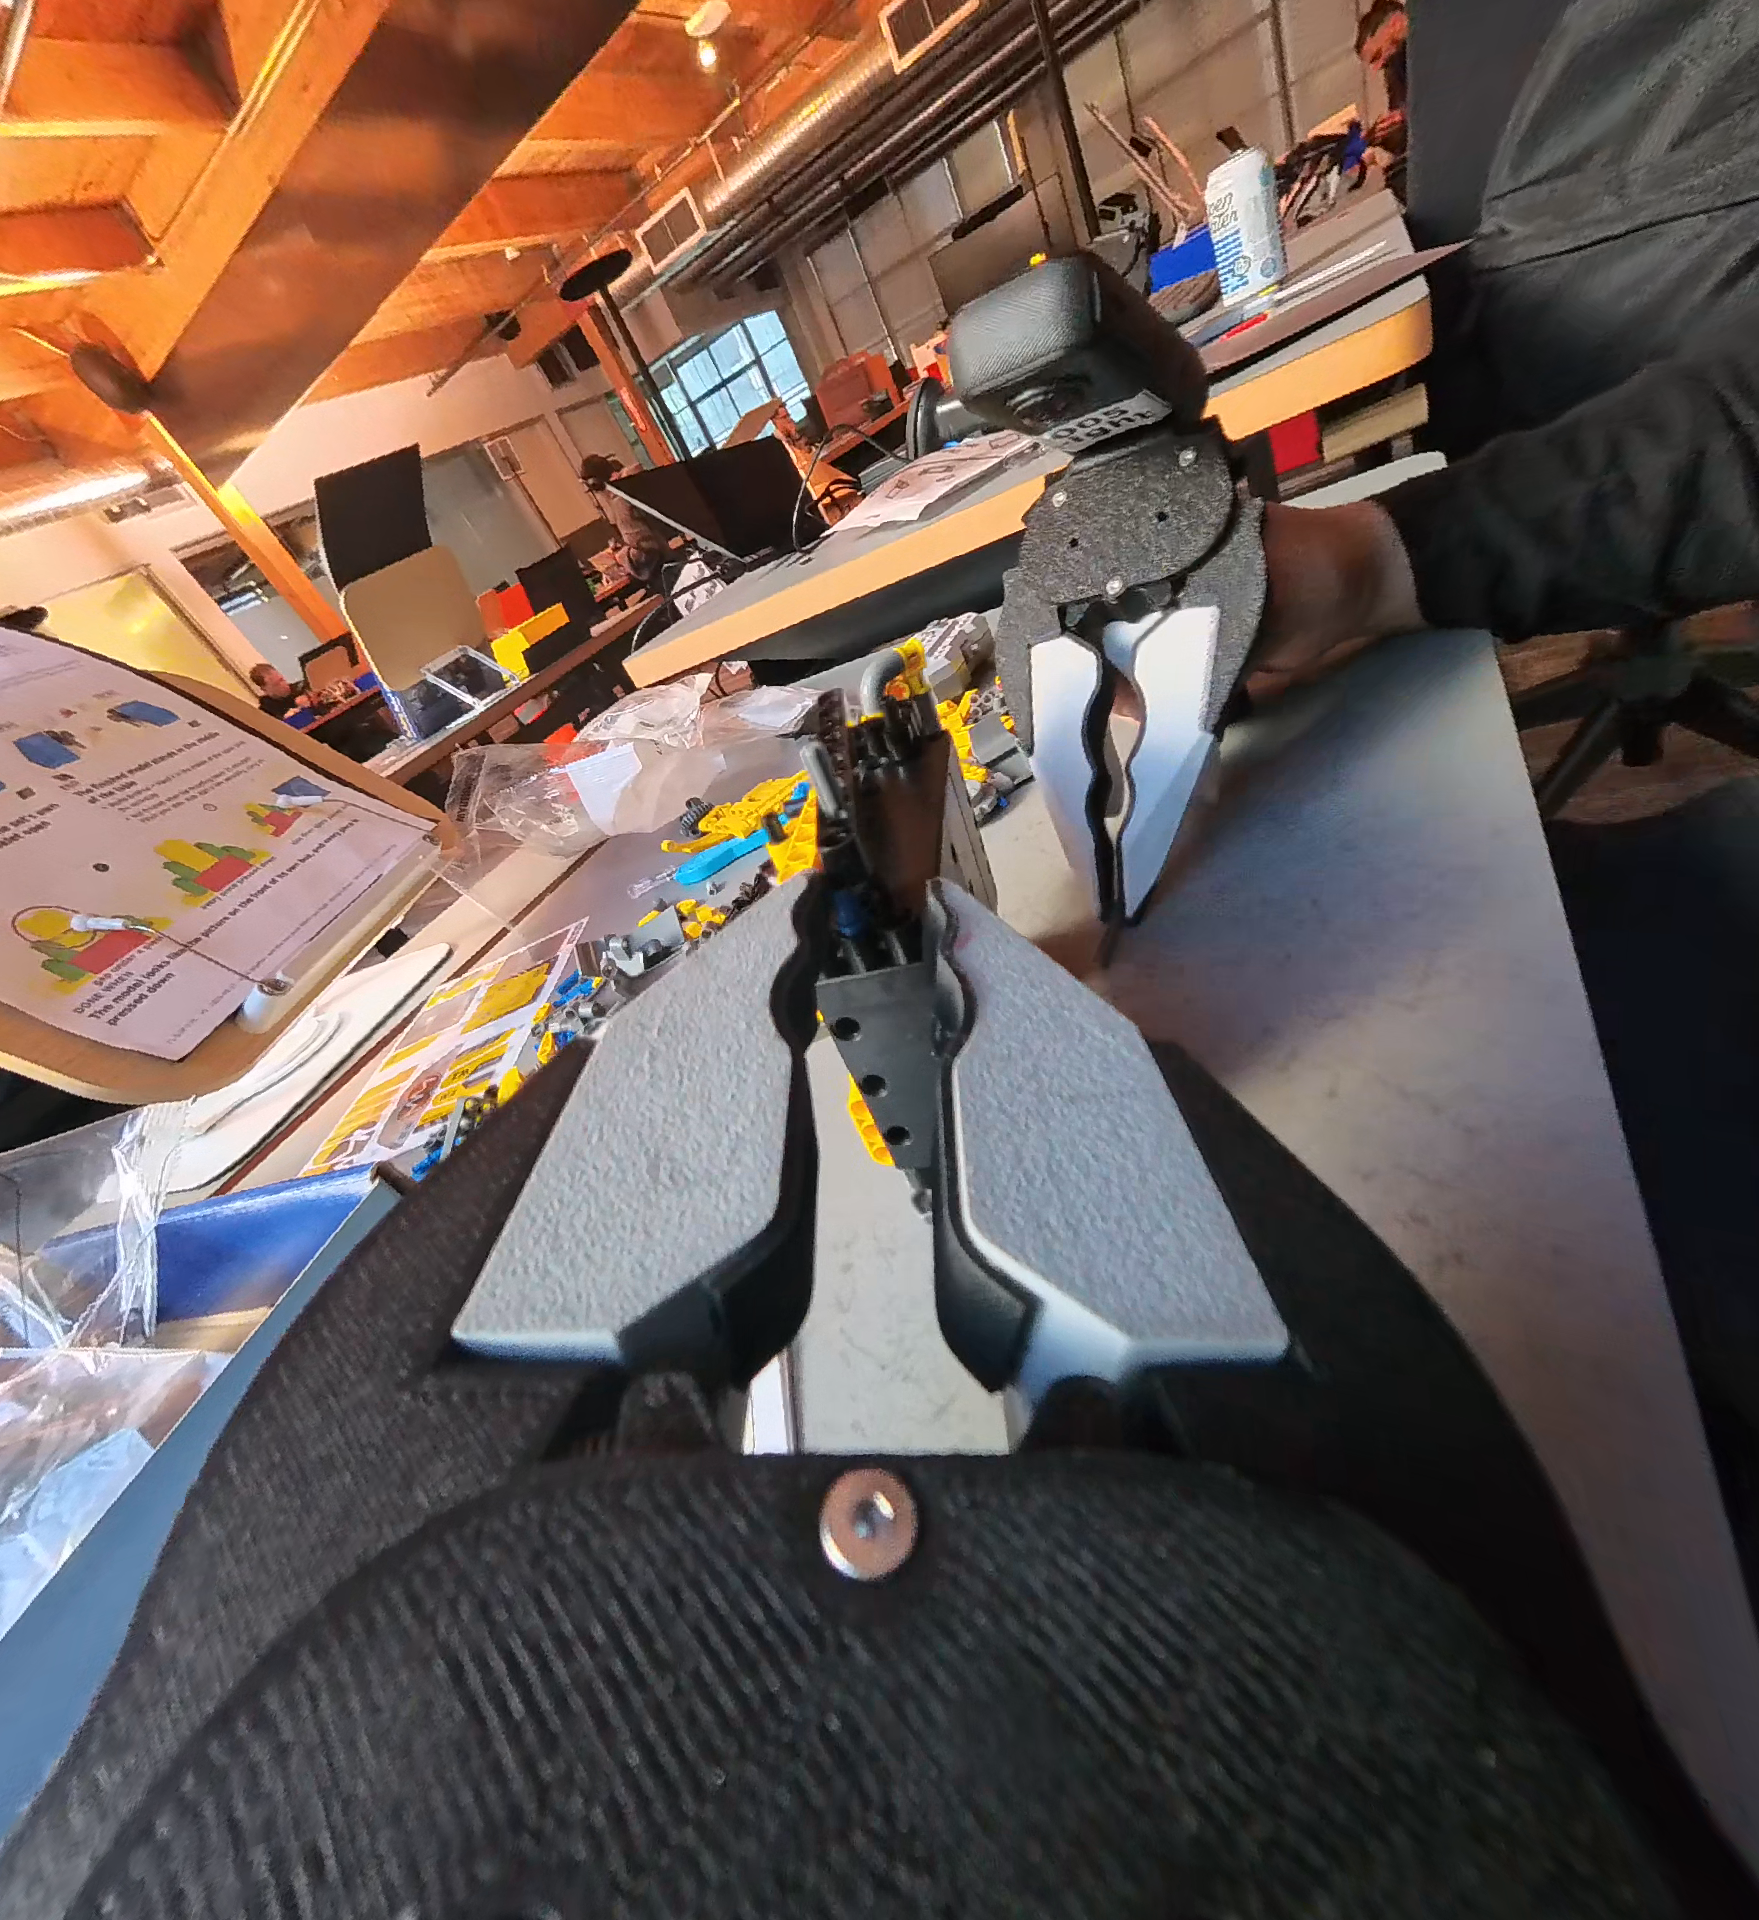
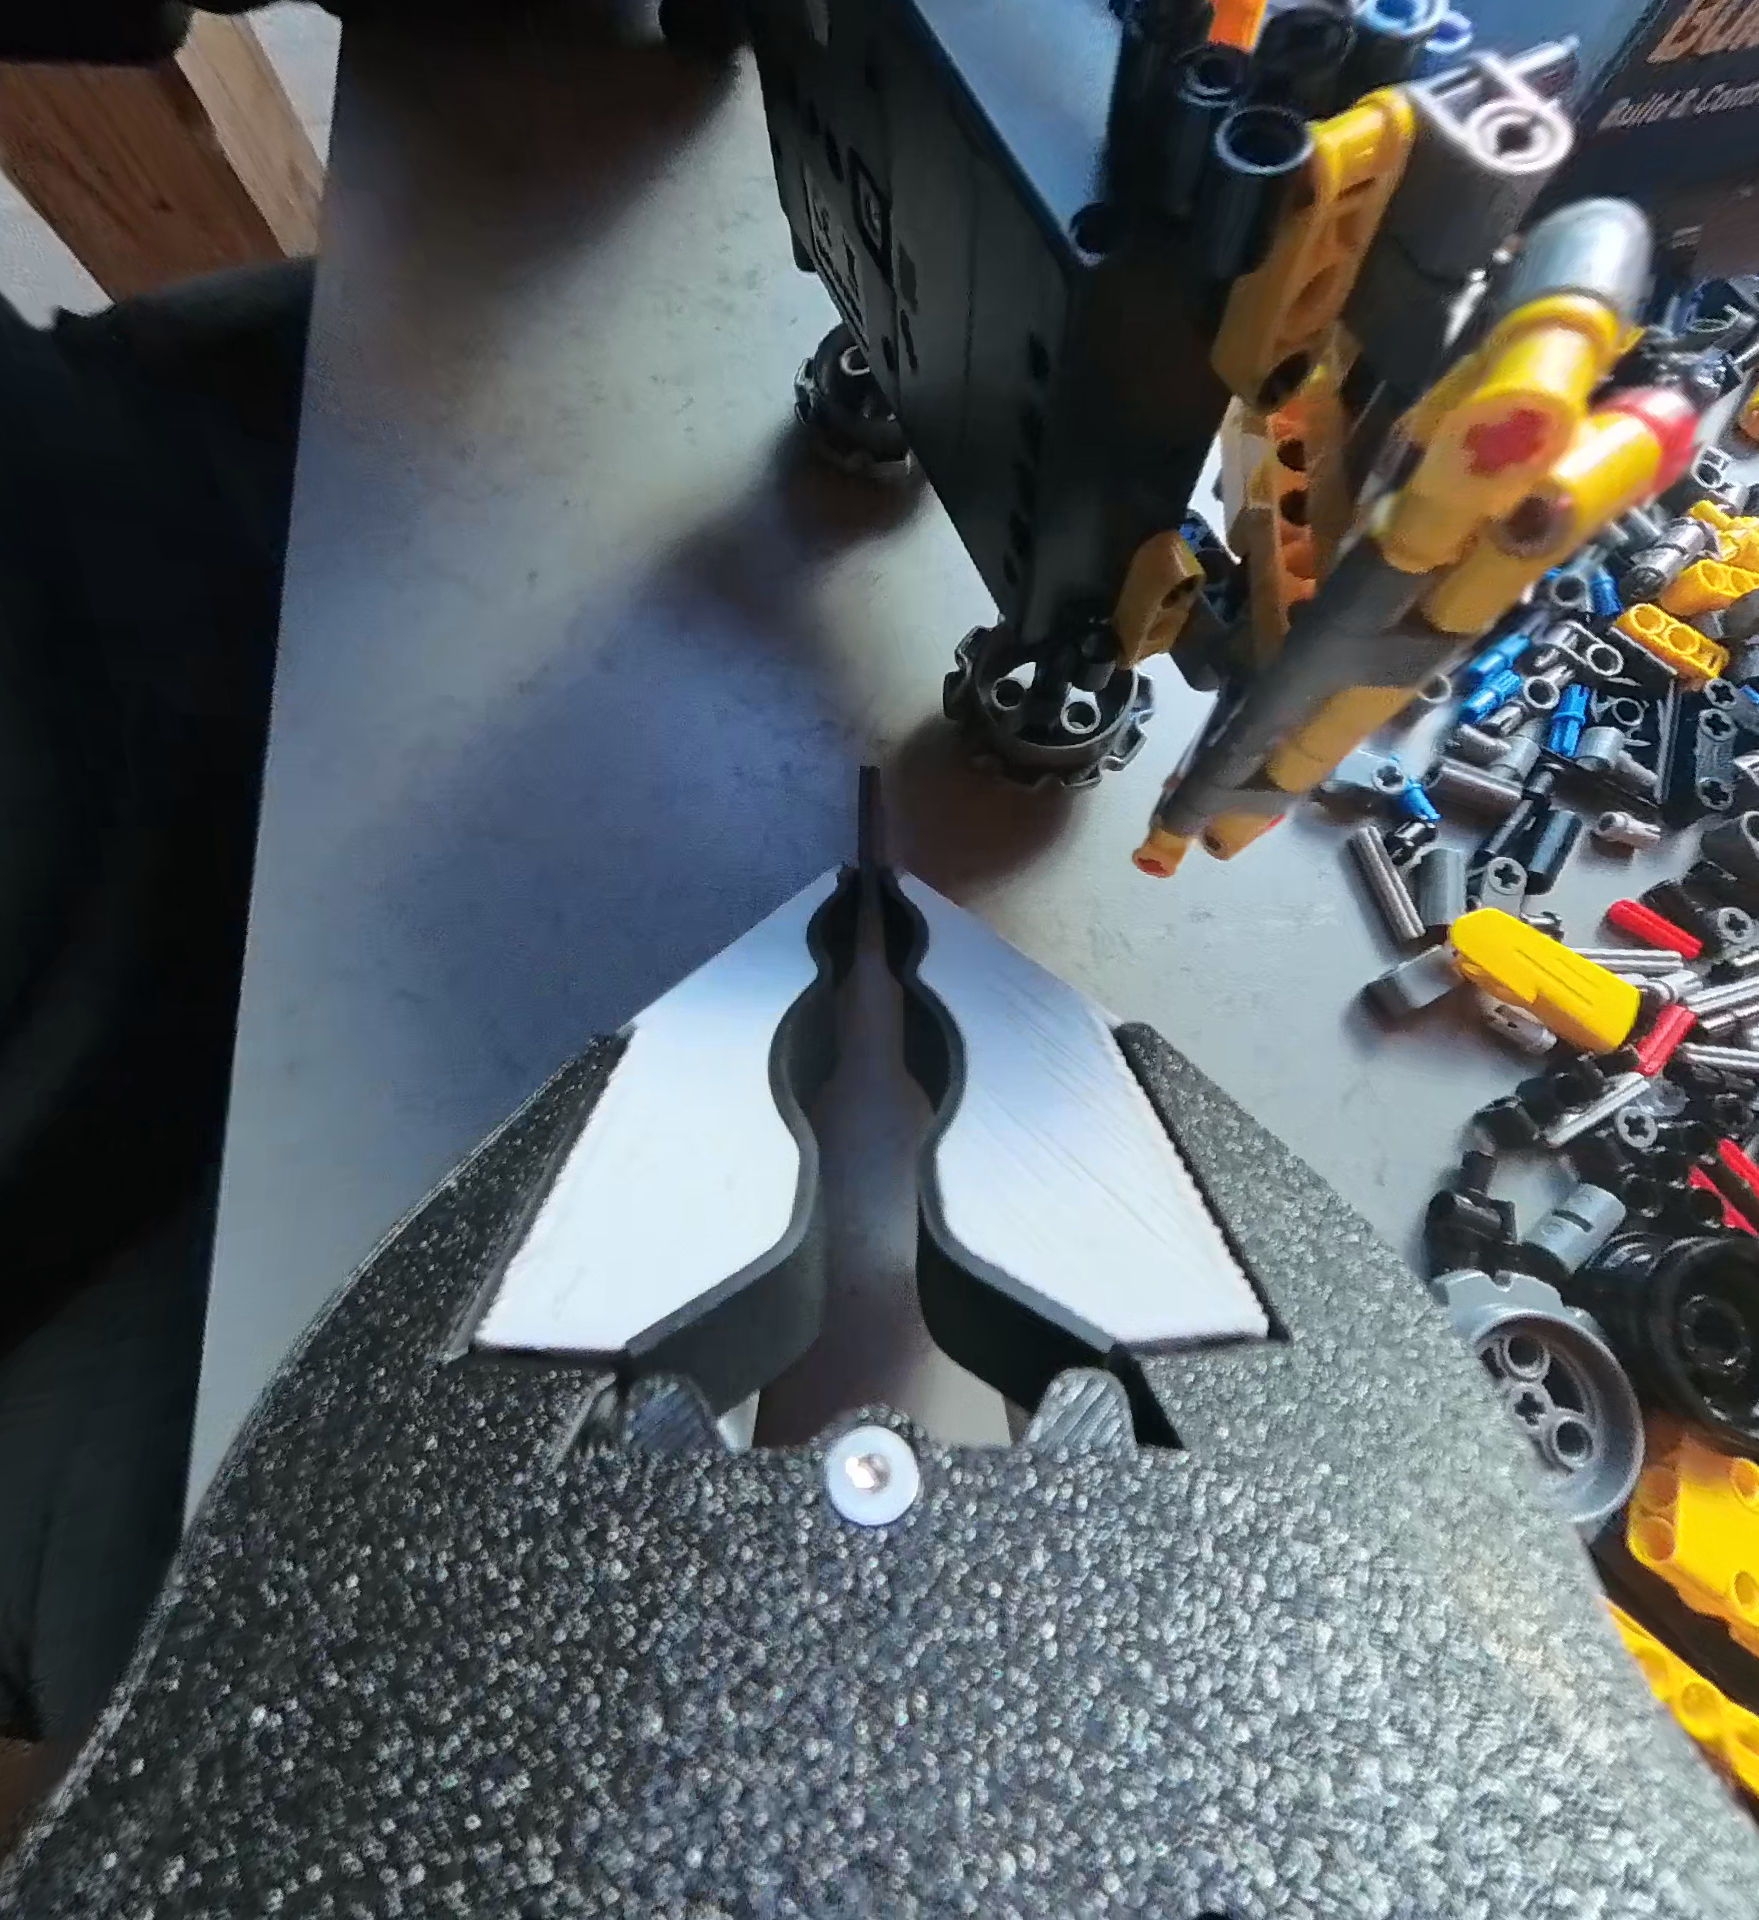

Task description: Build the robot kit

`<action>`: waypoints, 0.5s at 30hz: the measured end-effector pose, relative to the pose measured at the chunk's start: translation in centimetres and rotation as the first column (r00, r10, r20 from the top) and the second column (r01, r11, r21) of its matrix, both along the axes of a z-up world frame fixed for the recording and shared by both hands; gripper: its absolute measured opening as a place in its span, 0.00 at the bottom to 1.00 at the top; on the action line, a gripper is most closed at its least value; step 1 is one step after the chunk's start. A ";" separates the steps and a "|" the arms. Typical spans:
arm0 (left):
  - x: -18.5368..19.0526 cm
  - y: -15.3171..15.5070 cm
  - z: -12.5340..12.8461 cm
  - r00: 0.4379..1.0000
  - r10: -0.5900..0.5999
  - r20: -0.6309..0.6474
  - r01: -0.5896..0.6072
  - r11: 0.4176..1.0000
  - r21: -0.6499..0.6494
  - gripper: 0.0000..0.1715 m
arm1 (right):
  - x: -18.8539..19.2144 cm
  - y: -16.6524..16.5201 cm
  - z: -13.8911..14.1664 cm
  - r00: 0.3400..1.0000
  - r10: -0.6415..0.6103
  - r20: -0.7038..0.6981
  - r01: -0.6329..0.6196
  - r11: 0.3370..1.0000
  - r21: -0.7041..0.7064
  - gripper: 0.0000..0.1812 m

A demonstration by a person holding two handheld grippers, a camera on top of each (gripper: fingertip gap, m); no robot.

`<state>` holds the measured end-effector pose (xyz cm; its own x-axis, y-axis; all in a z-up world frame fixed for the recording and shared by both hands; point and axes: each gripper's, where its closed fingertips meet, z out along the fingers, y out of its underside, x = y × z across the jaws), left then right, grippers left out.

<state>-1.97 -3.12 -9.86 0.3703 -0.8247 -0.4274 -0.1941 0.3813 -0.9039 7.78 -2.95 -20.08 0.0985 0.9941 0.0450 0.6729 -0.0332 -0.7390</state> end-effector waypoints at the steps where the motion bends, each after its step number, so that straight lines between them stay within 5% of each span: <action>1: 0.1 -0.1 0.0 1.000 -0.004 -0.001 0.004 1.000 0.005 0.08 | 0.0 0.0 -0.1 1.000 -0.002 0.006 0.002 1.000 0.009 0.02; 8: 0.2 -0.3 0.0 1.000 -0.031 -0.001 0.031 1.000 -0.005 0.08 | 0.2 0.5 0.3 0.999 -0.047 -0.014 0.047 0.998 0.036 0.10; 15: -0.1 0.0 -0.1 0.998 -0.061 0.011 0.062 0.993 -0.102 0.08 | 1.0 0.6 5.2 0.969 -0.098 -0.228 0.106 0.994 0.022 0.10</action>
